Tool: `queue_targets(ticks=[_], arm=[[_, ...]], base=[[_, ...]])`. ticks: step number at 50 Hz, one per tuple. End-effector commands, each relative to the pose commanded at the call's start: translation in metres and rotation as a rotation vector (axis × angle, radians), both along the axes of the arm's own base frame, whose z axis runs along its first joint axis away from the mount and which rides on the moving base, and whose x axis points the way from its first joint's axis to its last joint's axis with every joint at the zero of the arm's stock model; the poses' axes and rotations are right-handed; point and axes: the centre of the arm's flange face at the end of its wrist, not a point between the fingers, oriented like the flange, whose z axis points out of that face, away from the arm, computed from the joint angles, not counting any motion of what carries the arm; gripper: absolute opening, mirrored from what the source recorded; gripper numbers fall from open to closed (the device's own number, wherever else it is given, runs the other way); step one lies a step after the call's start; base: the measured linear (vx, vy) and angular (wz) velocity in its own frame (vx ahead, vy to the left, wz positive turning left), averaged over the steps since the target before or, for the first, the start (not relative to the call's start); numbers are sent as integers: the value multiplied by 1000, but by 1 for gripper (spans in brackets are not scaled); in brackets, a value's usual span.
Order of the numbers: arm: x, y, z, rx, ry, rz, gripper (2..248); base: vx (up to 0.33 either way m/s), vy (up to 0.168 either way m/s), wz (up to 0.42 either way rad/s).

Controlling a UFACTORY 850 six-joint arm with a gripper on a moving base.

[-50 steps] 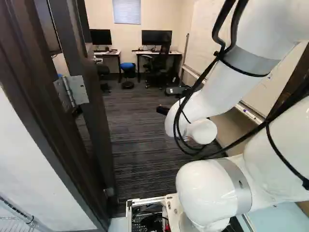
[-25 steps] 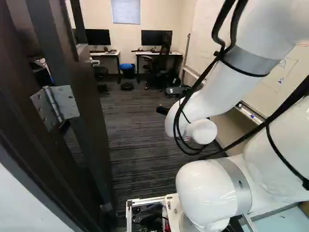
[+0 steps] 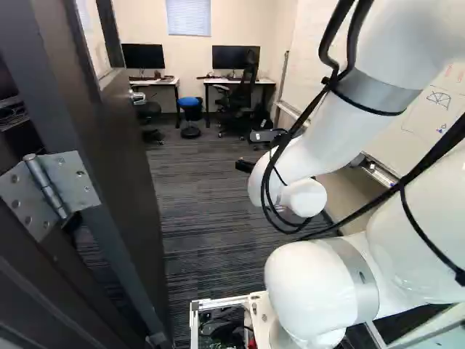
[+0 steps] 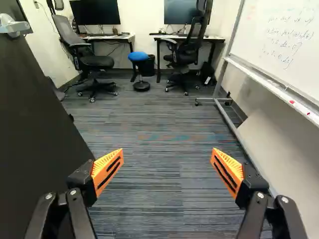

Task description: Open the door and move inside

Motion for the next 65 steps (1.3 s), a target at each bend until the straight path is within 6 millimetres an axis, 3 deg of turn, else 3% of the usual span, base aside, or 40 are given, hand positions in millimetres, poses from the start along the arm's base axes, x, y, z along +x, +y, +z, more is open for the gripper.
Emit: queue_targets(ticks=[65], arm=[[0,0,0,0,0,0,247]], base=[[157,-15,-4]])
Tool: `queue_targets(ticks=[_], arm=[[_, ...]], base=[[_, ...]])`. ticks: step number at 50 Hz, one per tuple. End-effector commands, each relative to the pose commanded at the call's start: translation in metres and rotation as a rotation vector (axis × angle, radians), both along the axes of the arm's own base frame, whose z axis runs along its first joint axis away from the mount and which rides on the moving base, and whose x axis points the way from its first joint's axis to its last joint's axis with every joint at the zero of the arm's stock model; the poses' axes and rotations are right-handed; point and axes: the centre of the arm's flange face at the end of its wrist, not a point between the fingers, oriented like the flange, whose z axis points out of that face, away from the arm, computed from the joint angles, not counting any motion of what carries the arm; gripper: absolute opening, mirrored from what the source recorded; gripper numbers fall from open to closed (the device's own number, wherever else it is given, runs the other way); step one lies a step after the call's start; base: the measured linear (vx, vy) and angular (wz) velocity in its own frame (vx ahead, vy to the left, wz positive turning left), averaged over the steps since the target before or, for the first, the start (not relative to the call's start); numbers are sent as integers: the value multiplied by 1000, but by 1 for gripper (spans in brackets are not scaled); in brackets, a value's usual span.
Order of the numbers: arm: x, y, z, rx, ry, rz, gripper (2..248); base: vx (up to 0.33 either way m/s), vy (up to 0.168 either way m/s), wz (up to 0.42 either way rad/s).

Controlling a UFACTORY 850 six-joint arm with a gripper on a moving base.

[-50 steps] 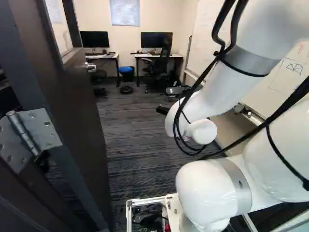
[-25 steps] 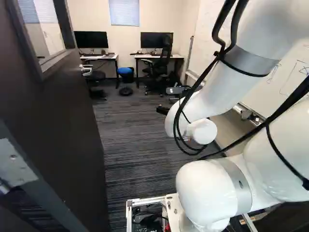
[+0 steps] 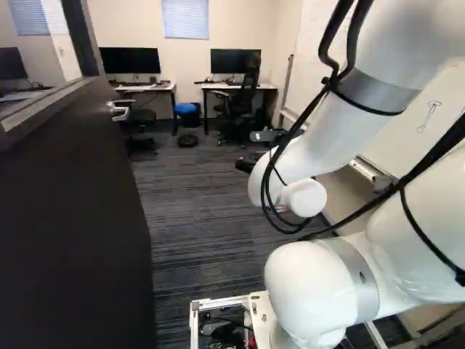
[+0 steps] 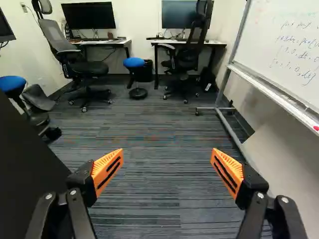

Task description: Open the door and move inside

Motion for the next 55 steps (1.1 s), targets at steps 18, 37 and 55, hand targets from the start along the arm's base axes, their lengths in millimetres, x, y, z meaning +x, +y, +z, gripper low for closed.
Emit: queue_targets(ticks=[18,37,55], arm=[[0,0,0,0,0,0,247],[0,0,0,0,0,0,247],[0,0,0,0,0,0,247]], base=[[203,-29,-7],[196,-9,-8],[193,-2,-16]])
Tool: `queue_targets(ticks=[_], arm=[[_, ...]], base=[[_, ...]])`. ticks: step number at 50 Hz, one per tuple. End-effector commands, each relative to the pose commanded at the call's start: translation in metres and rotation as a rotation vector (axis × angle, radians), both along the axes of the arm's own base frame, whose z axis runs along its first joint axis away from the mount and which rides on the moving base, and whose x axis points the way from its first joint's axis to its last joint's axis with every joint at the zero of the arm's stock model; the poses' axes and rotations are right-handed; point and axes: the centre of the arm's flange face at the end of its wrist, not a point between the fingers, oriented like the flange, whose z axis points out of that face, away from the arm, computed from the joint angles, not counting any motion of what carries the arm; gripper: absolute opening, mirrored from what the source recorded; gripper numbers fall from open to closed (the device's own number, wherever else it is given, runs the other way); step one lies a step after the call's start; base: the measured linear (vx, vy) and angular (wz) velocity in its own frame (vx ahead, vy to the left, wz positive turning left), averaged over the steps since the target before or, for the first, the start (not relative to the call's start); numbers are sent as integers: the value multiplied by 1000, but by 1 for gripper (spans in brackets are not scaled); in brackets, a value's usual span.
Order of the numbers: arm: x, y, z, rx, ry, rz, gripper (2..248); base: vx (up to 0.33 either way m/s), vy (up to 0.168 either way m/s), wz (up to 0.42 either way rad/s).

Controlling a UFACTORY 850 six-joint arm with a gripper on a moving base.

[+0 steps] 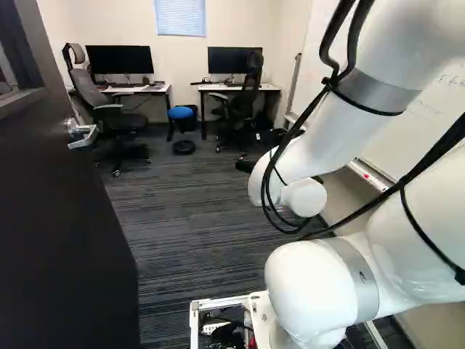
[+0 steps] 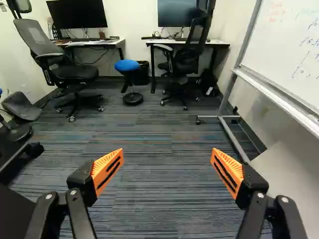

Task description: Open the door and move inside

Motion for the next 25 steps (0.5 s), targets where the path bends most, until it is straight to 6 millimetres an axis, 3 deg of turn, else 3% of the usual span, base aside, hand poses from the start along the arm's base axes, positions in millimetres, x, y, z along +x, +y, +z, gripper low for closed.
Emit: queue_targets(ticks=[25], arm=[[0,0,0,0,0,0,247]], base=[[214,2,-22]])
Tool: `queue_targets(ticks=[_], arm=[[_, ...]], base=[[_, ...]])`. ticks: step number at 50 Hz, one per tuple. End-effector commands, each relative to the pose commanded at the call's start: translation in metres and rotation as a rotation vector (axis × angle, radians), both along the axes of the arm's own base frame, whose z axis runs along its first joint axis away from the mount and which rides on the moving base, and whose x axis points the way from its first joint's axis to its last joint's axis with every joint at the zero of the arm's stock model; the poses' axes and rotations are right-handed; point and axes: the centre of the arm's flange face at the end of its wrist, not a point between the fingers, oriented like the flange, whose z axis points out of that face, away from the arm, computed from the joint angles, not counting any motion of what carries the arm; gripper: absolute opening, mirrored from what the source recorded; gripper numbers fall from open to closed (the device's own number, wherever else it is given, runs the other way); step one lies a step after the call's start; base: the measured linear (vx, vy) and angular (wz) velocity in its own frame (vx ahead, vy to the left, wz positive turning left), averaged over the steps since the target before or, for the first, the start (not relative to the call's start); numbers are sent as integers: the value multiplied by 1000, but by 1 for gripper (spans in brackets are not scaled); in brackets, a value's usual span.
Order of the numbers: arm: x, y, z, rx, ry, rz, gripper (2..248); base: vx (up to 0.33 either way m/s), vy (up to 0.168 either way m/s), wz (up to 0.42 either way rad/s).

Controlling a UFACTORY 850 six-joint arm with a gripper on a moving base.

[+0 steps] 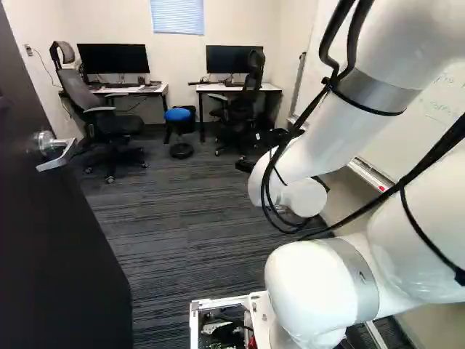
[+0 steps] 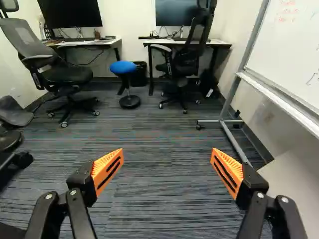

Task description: Open the door and move inside

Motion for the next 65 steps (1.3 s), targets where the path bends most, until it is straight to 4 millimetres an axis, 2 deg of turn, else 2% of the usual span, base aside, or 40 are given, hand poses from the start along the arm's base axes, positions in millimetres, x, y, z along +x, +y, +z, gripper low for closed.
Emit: queue_targets(ticks=[65], arm=[[0,0,0,0,0,0,247]], base=[[199,2,-13]])
